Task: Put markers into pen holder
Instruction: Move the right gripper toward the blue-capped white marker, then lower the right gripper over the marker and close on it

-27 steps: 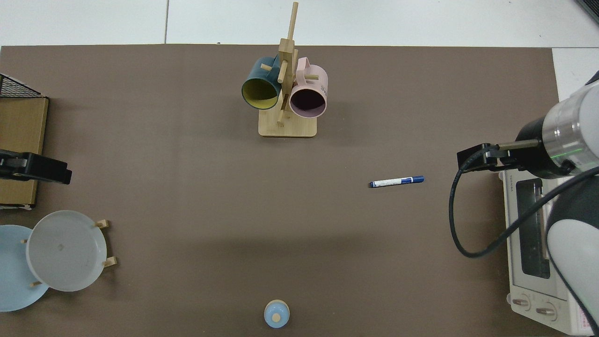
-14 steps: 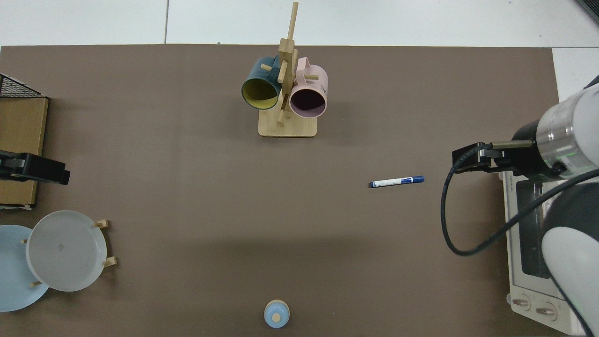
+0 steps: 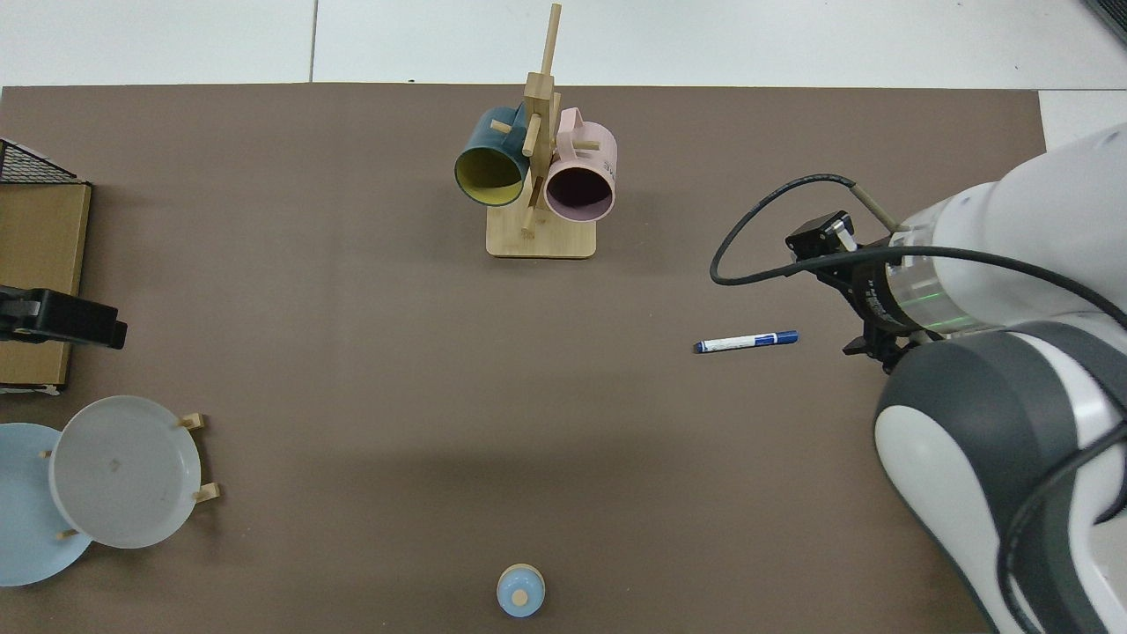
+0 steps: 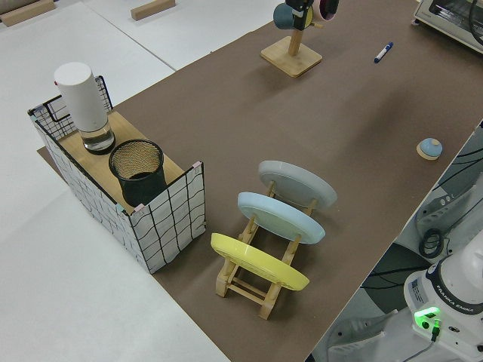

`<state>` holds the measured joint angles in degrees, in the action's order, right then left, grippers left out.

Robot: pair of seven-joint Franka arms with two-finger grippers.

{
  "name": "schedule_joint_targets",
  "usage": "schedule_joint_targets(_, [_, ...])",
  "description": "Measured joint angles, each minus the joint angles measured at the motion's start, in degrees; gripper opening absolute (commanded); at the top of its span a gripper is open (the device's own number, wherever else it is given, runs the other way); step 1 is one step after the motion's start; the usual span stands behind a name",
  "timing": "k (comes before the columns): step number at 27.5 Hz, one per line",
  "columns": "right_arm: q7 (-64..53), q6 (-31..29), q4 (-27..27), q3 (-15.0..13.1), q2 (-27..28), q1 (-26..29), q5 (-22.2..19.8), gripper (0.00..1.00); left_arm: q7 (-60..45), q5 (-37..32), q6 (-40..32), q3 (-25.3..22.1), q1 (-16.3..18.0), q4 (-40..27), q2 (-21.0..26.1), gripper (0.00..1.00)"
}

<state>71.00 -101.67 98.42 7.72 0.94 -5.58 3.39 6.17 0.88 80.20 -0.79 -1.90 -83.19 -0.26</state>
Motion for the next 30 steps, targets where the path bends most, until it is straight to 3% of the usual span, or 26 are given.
schedule_joint_targets(10, [14.3, -11.5, 10.2, -0.3, 1.5, 0.0, 0.0, 1.00, 0.1, 0.0, -0.5, 0.0, 0.0, -1.4, -0.8, 1.00])
schedule_joint_targets(30, [16.5, -27.2, 16.7, -0.7, 13.8, 2.1, 0.3, 0.99, 0.3, 0.0, -0.6, 0.2, 0.0, -4.8, -3.1, 1.00])
